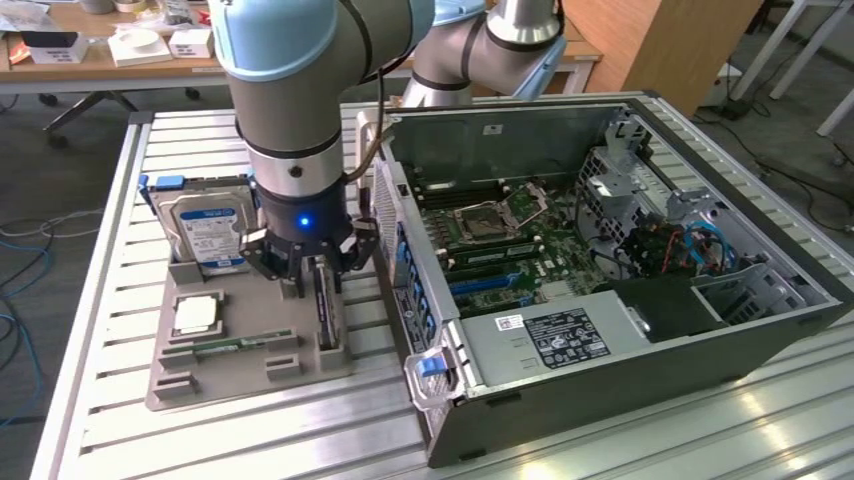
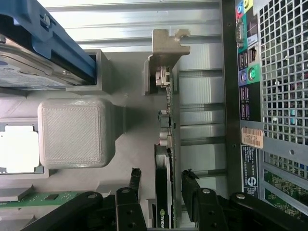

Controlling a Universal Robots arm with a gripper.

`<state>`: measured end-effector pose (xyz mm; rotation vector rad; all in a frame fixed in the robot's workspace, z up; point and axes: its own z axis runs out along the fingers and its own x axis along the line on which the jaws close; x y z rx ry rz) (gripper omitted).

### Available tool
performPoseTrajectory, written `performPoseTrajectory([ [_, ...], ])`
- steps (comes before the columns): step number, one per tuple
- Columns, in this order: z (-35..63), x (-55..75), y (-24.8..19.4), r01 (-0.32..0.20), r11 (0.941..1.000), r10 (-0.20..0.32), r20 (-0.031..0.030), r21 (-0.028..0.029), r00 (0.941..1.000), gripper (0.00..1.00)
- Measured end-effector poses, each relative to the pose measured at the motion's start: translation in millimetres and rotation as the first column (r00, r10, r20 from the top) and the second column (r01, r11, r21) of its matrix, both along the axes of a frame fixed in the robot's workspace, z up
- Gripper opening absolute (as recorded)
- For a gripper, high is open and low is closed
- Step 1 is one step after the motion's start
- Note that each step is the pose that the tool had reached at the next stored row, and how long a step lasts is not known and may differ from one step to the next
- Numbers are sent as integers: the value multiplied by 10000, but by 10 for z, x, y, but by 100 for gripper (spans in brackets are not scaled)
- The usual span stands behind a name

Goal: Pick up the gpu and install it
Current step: 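Pick up the gpu and move the gpu toward the slot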

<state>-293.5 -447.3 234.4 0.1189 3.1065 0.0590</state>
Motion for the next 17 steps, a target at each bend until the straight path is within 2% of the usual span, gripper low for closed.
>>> performPoseTrajectory([
  [3, -2, 4, -2, -7, 10000, 7, 1, -47, 10000, 47],
  [17, -26, 17, -4, -9, 10000, 9, -1, -50, 10000, 47],
])
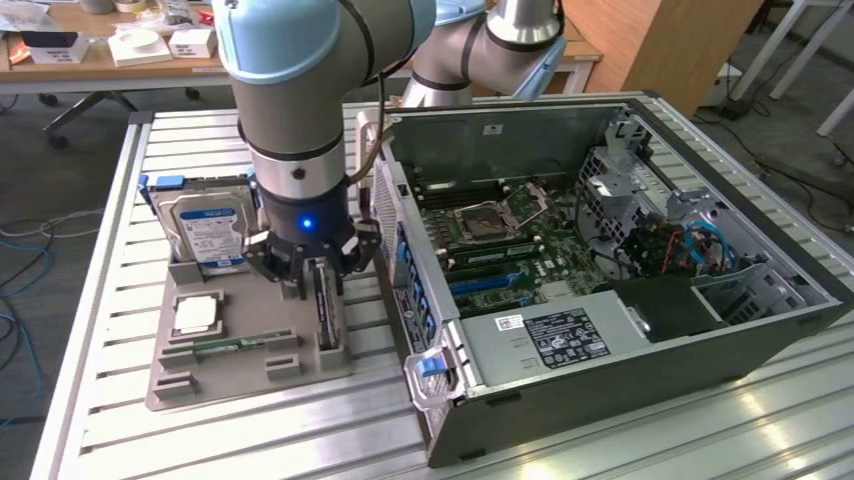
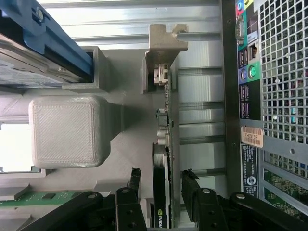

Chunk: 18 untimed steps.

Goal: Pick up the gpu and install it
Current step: 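Pick up the gpu and move the gpu toward the slot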

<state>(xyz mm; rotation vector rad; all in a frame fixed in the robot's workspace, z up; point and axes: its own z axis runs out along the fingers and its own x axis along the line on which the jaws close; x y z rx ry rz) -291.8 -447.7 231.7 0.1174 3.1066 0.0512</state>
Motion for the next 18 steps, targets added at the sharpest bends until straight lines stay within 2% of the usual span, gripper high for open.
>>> performPoseTrajectory([
  [9, -1, 0, 0, 0, 10000, 0, 0, 1, 10000, 47],
  [11, -1, 0, 0, 0, 10000, 0, 0, 0, 10000, 46],
  [12, -1, 0, 0, 0, 10000, 0, 0, 0, 10000, 39],
  [18, -7, 0, 0, 0, 10000, 0, 1, 1, 10000, 39],
])
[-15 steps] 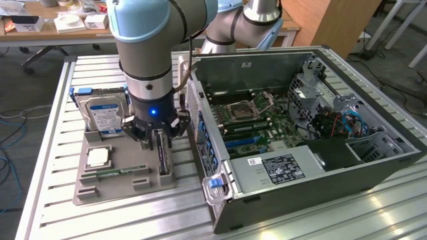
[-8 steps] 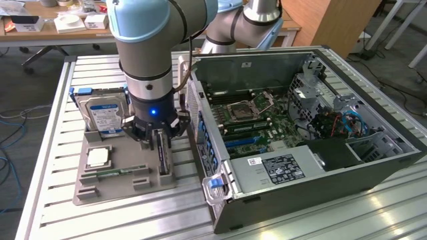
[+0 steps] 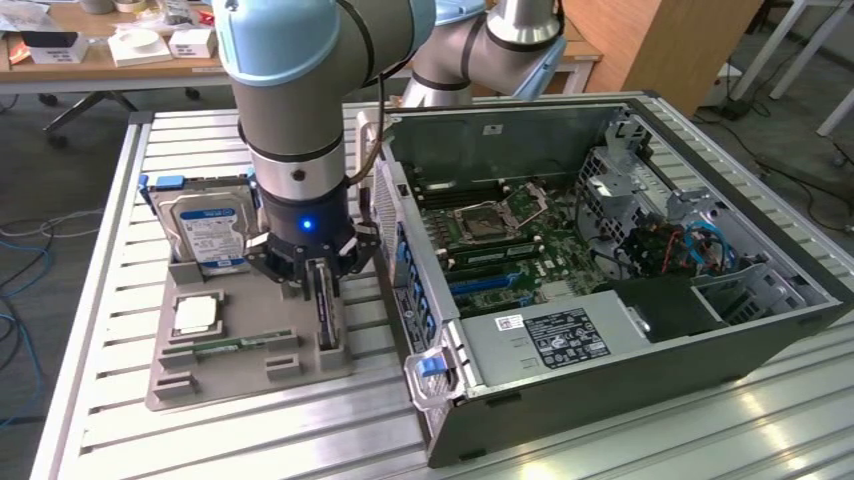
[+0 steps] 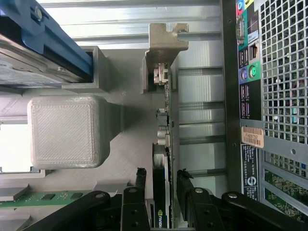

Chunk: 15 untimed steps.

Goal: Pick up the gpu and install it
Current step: 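Pick up the gpu and move the gpu toward the slot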

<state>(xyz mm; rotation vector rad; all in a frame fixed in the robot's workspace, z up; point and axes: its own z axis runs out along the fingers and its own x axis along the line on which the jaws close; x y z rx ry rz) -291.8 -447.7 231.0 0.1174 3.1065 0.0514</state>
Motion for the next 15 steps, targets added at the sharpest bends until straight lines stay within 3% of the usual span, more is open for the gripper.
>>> performPoseTrajectory([
  [15, -16, 2, 0, 0, 10000, 0, -2, -4, 10000, 39],
])
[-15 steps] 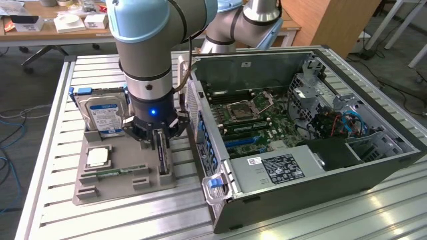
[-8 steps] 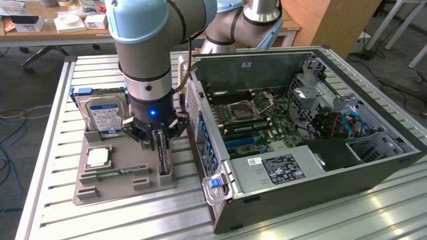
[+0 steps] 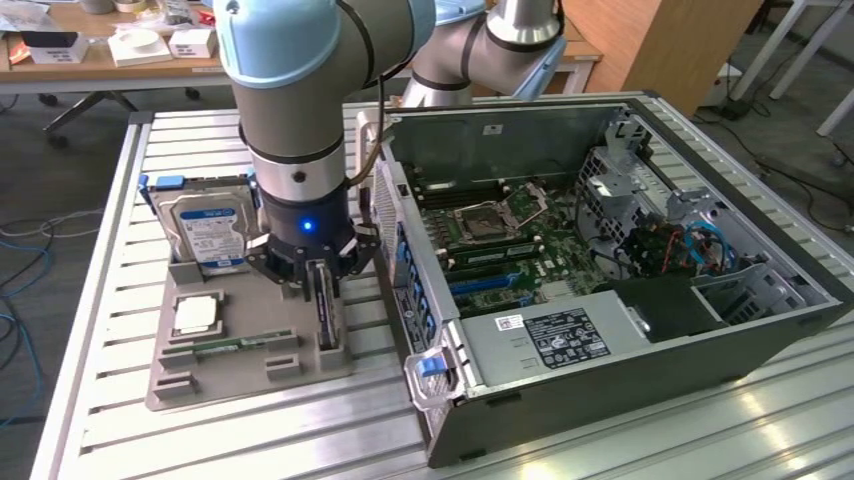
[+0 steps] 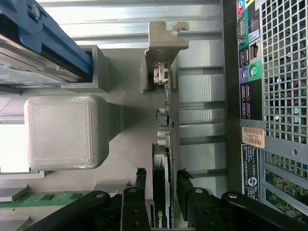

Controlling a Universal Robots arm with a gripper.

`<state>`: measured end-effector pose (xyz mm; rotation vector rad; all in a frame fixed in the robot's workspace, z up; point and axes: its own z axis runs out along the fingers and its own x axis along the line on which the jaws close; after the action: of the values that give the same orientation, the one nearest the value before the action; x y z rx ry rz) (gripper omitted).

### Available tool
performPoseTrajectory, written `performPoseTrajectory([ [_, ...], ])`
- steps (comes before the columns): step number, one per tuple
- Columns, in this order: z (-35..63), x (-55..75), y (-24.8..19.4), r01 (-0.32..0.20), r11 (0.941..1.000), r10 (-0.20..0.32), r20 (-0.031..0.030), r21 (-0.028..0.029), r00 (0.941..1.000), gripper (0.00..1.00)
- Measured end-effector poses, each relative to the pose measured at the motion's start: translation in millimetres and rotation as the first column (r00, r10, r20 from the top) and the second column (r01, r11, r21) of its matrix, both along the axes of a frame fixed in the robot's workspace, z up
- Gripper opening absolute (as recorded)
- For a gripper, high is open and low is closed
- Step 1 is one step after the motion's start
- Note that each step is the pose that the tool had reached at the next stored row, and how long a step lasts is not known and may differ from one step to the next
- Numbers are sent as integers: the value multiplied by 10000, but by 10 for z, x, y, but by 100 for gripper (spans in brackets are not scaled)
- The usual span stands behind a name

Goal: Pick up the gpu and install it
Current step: 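Pick up the gpu and move the gpu toward the slot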

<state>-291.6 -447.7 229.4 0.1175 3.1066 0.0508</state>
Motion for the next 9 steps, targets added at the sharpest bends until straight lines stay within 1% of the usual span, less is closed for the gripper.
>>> performPoseTrajectory([
  [9, -14, -3, 0, 0, 10000, 0, 1, 0, 10000, 39],
])
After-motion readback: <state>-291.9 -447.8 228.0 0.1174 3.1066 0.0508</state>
